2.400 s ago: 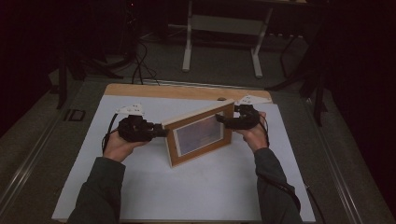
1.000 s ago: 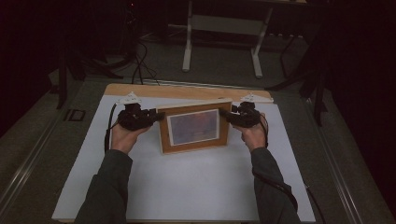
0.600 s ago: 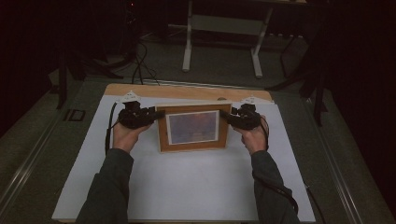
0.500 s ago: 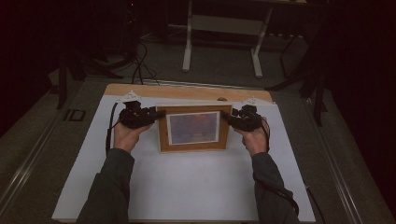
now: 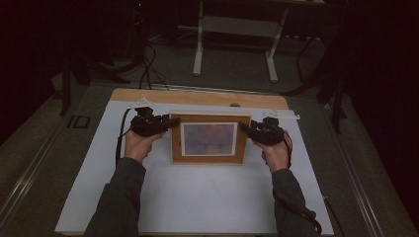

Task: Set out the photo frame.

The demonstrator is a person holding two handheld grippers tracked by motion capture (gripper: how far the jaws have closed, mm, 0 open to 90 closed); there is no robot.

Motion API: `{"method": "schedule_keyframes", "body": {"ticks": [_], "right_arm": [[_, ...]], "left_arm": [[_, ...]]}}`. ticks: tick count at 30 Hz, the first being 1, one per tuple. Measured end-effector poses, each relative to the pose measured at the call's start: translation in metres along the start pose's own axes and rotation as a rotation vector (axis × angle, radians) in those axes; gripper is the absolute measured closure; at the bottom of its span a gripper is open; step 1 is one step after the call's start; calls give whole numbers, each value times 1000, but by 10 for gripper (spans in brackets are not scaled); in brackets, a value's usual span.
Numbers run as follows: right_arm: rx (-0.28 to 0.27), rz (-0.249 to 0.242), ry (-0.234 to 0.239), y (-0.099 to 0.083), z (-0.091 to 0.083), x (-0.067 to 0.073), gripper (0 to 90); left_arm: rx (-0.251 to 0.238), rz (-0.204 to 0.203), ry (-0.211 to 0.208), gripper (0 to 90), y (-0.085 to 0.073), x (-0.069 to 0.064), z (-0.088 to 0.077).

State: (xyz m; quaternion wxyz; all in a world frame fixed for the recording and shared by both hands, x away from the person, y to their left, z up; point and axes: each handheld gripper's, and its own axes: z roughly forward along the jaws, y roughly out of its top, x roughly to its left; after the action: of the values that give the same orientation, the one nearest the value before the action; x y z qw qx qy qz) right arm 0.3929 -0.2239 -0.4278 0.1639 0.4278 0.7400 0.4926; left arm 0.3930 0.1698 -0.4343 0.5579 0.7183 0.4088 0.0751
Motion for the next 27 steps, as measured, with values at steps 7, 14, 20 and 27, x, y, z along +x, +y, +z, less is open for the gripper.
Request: {"method": "schedule_keyframes", "body": {"ticks": [7, 14, 20, 27], "right_arm": [[0, 4, -1, -5, -7, -1, 608], [-4, 6, 6, -5, -6, -2, 609], [-14, 20, 17, -7, -8, -5, 608], [-15, 18, 22, -7, -8, -5, 606]], "left_arm": [[-4, -14, -15, 603, -1, 1, 4], [2, -21, -11, 602, -1, -1, 3], [2, -27, -17, 606, -3, -3, 3], [1, -47, -27, 600, -2, -2, 3]]}}
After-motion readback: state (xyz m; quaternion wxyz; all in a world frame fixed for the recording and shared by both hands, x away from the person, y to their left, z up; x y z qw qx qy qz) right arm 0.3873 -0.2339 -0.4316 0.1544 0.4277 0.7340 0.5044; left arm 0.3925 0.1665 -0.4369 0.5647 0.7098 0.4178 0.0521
